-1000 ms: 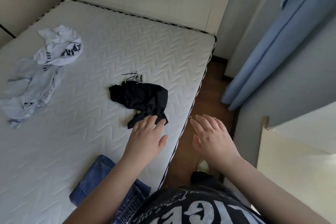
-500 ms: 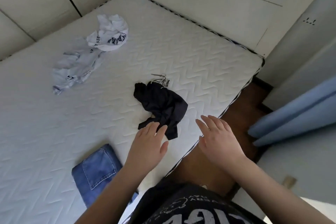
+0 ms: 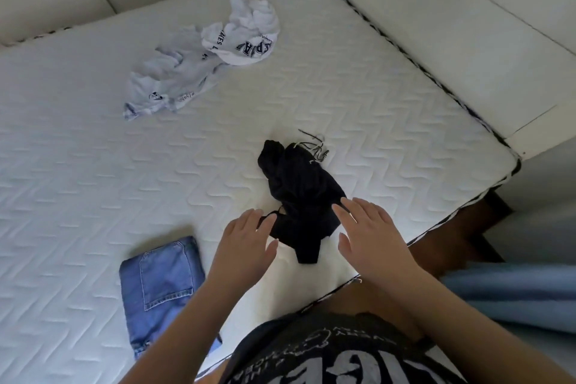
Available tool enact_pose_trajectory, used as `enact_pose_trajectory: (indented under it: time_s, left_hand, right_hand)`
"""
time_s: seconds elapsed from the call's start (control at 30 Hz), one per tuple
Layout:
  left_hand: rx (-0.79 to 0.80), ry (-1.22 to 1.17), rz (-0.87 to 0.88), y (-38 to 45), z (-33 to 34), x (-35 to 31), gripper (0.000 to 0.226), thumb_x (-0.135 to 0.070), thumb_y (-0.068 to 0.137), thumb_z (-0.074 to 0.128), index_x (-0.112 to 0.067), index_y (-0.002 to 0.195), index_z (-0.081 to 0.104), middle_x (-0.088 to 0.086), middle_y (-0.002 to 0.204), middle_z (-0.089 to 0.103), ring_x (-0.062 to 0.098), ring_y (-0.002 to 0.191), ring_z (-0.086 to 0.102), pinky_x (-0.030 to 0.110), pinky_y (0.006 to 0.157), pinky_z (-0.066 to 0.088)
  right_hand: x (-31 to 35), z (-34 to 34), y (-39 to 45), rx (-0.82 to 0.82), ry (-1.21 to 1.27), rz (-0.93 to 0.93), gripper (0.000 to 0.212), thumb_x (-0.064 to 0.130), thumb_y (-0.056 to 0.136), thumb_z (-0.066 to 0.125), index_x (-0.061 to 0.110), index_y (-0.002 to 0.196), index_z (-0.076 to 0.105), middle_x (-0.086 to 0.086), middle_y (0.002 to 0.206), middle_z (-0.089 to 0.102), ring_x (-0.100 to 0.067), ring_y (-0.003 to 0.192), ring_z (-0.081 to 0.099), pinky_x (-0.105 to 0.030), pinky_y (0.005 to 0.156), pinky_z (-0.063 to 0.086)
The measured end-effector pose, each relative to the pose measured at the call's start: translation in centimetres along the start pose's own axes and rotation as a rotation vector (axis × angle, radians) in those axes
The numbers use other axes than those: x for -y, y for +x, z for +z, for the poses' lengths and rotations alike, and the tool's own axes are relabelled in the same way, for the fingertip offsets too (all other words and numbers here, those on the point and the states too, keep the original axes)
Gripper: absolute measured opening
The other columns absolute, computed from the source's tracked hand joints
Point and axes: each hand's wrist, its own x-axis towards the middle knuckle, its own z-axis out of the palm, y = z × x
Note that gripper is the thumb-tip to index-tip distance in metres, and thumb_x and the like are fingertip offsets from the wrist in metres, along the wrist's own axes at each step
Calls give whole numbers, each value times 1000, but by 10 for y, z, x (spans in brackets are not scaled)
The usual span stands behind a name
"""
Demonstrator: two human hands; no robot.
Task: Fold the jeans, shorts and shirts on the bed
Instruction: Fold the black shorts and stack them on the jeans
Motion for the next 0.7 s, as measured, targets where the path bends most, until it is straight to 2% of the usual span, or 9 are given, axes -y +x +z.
enact_pose_trajectory:
  time_s: [0.27, 0.37, 0.53, 0.7]
  left_hand:
    - [-9, -8, -25, 53, 12, 1, 47, -27, 74, 80, -12, 117, 67, 10, 114, 66, 30, 108, 64, 41, 85, 54]
    - [29, 25, -39, 79, 22, -4, 47, -24, 72, 82, -12, 116, 68, 10, 111, 67, 29, 106, 65, 40, 83, 55]
    - [94, 4, -129, 132, 38, -21, 42, -21, 79, 75, -10, 119, 67, 12, 115, 66, 29, 110, 63, 42, 87, 53]
    - [134, -14, -193, 175, 70, -29, 44, -25, 81, 72, -13, 123, 65, 9, 118, 64, 27, 113, 61, 40, 88, 53]
  right_hand:
    - [-33, 17, 49, 83, 59, -4, 51, 25, 85, 64, 11, 134, 57, -10, 135, 58, -28, 124, 55, -44, 104, 45]
    - [-55, 27, 73, 121, 75, -42, 51, 27, 89, 60, 11, 137, 54, -9, 137, 56, -27, 127, 52, -43, 105, 42]
    - [-99, 40, 130, 187, 82, -112, 53, 32, 95, 48, 15, 145, 43, -3, 144, 46, -22, 134, 42, -38, 110, 34]
    - [-131, 62, 189, 240, 62, -214, 51, 27, 91, 56, 11, 139, 52, -8, 134, 57, -28, 123, 54, -42, 103, 43]
